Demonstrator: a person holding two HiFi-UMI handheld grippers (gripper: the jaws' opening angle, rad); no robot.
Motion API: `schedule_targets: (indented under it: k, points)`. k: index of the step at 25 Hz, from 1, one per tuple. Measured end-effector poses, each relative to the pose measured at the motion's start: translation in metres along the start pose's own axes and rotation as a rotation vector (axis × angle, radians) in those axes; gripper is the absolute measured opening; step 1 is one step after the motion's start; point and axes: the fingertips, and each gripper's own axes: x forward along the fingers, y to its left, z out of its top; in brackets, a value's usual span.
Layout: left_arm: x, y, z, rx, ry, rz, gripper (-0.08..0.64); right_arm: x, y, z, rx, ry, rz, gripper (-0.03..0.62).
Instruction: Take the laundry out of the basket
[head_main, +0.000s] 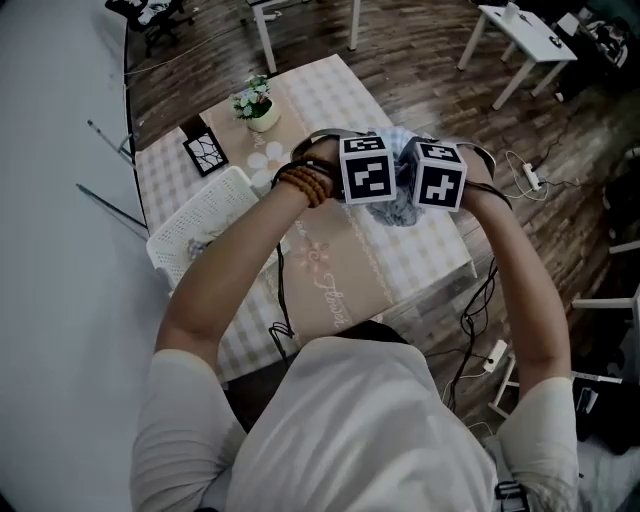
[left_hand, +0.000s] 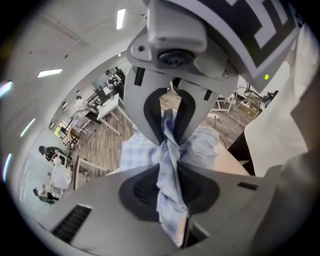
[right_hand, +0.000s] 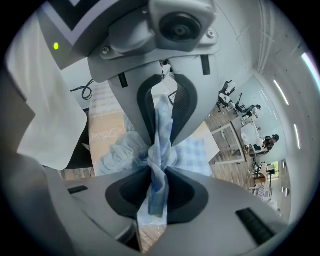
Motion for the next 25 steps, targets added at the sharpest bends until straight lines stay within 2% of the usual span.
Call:
schedule_targets:
  k: [4, 10, 16, 25]
  points:
    - [0.011, 0.002, 0.009, 0.015, 0.005, -0.01, 0.104, 0.005, 0.0, -0.013, 0.023, -0.005, 0.004, 0.094]
    - [0.046, -0.001, -0.001, 0.017, 0.035, -0.048, 0.104, 0.039, 0.005, -0.024, 0.048, -0.012, 0.036, 0.094]
    - [0.113, -0.008, -0.015, -0.022, 0.032, -0.105, 0.104, 0.1, 0.014, -0.051, 0.081, 0.004, 0.093, 0.094]
    - [0.228, -0.036, -0.042, -0.034, 0.049, -0.151, 0.106, 0.209, 0.048, -0.093, 0.153, 0.017, 0.177, 0.094]
